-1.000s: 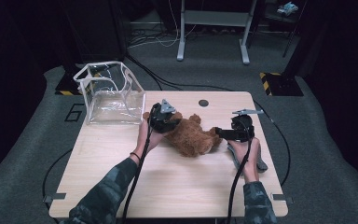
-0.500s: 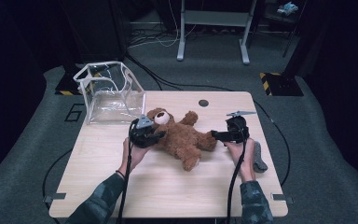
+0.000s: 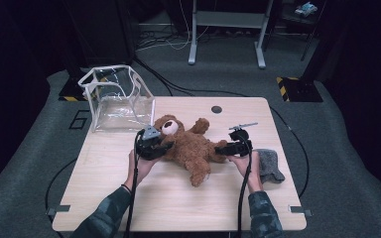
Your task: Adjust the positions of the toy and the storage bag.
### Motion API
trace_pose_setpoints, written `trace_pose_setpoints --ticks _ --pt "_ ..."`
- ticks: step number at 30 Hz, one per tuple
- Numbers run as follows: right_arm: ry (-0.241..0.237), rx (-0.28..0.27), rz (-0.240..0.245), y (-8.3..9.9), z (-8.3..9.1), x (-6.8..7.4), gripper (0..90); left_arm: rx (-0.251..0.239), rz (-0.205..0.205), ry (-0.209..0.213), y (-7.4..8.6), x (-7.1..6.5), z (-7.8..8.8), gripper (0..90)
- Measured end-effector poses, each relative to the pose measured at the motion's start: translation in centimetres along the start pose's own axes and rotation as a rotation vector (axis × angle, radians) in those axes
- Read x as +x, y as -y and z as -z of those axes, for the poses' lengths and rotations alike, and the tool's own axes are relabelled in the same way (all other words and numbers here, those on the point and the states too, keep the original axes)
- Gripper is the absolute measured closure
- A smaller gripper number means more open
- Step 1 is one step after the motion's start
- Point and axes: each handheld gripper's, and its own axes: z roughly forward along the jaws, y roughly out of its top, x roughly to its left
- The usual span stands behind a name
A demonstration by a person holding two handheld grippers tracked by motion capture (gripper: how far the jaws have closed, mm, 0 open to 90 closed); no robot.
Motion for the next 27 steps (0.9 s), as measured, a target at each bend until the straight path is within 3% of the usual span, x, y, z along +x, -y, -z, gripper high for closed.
trace_pose_setpoints --ticks 1,2,4,6,8,16,27 --pt "0.0 0.0 0.0 0.0 0.0 0.0 42.9 0.0 0.0 0.0 0.0 0.0 0.0 68.0" --pt "0.003 0.005 0.01 0.1 -0.1 0.0 55.9 0.001 -0.001 0.0 0.0 -0.1 0.0 68.3" --pt "-0.004 0.001 0.018 0.1 -0.2 0.0 59.5 0.006 -0.005 0.001 -0.1 -0.1 0.1 68.8" --pt "0.01 0.01 0.039 0.2 -0.2 0.3 73.6 -0.005 -0.015 -0.009 -0.2 -0.4 0.2 71.5" --pt "0.024 0.004 0.055 0.2 -0.3 0.4 77.7 -0.012 -0.021 -0.008 -0.3 -0.5 0.3 72.4" --pt "0.074 -0.044 0.061 0.1 0.8 0.7 82.6 -0.051 -0.037 -0.02 -1.1 -0.1 0.8 76.1" --pt "0.182 -0.15 0.087 -0.8 4.0 1.8 84.6 -0.09 -0.079 -0.016 -4.1 0.9 0.7 77.6"
